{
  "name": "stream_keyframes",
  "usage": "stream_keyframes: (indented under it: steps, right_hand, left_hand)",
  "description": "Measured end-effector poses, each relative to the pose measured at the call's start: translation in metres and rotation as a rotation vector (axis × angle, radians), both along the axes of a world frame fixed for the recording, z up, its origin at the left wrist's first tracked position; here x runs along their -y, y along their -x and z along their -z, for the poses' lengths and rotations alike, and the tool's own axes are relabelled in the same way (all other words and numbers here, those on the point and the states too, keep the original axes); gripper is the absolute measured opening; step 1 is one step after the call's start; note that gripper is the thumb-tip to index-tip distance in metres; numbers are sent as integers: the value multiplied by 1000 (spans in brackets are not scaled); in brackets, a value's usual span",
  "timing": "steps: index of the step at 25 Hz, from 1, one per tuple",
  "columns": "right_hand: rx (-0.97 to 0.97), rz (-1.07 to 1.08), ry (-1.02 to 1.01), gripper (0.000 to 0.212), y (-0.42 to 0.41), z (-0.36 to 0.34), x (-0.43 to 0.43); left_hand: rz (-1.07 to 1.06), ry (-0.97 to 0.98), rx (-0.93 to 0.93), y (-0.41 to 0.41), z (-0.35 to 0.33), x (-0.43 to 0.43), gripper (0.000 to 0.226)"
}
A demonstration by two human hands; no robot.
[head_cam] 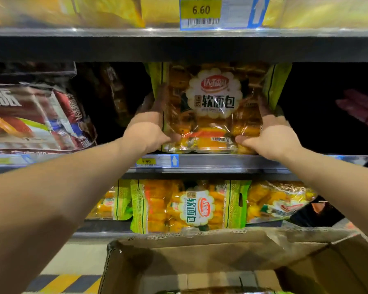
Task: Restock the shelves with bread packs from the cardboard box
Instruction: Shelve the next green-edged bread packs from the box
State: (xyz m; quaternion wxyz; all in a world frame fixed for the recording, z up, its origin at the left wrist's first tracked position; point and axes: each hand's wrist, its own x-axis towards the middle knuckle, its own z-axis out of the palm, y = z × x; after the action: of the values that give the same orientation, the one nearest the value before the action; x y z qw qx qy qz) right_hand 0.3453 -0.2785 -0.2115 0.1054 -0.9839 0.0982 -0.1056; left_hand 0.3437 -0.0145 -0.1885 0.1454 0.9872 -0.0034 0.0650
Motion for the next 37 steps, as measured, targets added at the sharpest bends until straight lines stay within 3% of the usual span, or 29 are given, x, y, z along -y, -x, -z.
stream_keyframes:
  steps: [3, 5, 10, 15, 19, 22, 25, 29, 33, 37]
  right_hand:
    - [-4, 40, 70, 111, -24, 4, 3]
    - [58, 21, 39, 112, -40, 9, 9]
    - [137, 11, -4, 116, -67, 10, 14]
    - [67, 62, -19, 102, -41, -5, 7]
    - [62, 85, 124, 79, 17, -23, -1]
    - [205, -112, 138, 88, 71, -32, -3]
    - [151, -236, 151, 90, 128, -33, -7]
    - [66, -293, 78, 90, 202, -28, -7]
    - [-29, -362, -189, 88, 266, -7, 7]
    - [-309, -365, -218, 96, 307, 27, 26]
  left_hand:
    - [17, -28, 75, -30, 4, 0, 108]
    - [20, -15, 154, -46, 5, 3, 118]
    - [-40, -114, 264, -74, 16, 13, 113]
    - [-66, -116, 184, -62, 12, 9, 109]
    - [-48, -119, 130, -9, -8, 8, 93]
    - [22, -197, 245, 58, -26, 28, 85]
    - [152, -133, 295, 125, -25, 47, 94]
    - [192, -93, 144, 208, -9, 66, 90]
    - [263, -4, -7, 276, 17, 65, 87]
    - [296, -105, -323, 308, 56, 54, 87]
